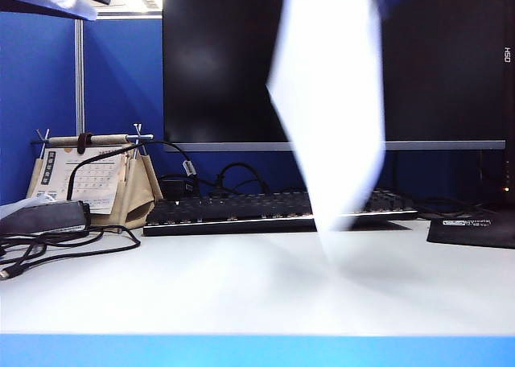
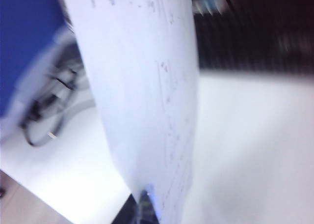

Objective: Put a wrinkled paper upside down.

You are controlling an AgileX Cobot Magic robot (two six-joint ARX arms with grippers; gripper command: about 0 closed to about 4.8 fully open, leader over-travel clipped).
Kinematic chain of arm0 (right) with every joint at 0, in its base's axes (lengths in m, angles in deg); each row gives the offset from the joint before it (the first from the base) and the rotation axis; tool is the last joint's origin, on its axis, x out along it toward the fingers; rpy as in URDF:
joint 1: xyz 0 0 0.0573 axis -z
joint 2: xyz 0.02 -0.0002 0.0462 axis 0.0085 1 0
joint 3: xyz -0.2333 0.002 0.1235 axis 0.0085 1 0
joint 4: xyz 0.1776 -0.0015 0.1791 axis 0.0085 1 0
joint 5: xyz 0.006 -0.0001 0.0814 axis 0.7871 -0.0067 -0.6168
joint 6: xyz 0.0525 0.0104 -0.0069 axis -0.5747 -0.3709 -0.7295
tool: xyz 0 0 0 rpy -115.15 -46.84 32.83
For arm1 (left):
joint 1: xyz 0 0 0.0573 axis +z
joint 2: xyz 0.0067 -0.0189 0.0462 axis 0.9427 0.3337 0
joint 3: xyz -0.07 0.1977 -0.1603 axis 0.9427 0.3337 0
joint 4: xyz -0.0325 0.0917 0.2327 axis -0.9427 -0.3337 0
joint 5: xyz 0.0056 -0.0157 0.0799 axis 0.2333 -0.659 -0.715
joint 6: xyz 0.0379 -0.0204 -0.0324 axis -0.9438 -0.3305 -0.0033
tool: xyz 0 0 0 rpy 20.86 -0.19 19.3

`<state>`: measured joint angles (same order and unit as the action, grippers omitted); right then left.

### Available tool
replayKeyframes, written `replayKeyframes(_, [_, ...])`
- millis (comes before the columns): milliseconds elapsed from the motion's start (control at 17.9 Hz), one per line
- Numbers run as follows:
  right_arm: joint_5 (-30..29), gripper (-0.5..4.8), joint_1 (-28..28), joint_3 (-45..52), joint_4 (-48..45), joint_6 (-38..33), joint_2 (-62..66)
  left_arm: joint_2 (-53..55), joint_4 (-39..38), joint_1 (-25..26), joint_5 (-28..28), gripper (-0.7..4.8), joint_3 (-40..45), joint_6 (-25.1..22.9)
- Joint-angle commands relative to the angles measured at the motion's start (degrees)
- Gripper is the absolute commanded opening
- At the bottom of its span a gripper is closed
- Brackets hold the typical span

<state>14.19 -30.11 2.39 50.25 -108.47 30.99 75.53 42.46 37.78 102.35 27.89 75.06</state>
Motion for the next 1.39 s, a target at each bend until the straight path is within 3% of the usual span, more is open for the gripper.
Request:
replayKeyframes(56, [-2.58,-0.07,1.73,7.19,-5.31,-3.67,0.13,-0.04,0.9,0.02,0.09,1.2,-0.37,-0.44])
replayKeyframes(390, [-2.8,-0.07,6.93,12.46,-6.1,-3.48,-0.04,-0.04,0.46,0.02,0.11,1.2,-0.37,-0.39])
replayKeyframes(836, [-8.87,-0.07,24.02,17.64,-5.05,2.56,0.87,-0.04,0.44,0.02,0.28,1.2,-0.37,-0.22])
replayKeyframes(1059, [-7.96,-0.08,24.9,20.74,-5.16,4.44,1.18,-0.04,0.66,0.02,0.28,1.2,-0.39,-0.2])
replayKeyframes(1393, [-13.53,-0.08,24.37,21.4,-5.14,4.17,5.35,-0.02,0.87,0.02,0.31,1.2,-0.39,-0.17])
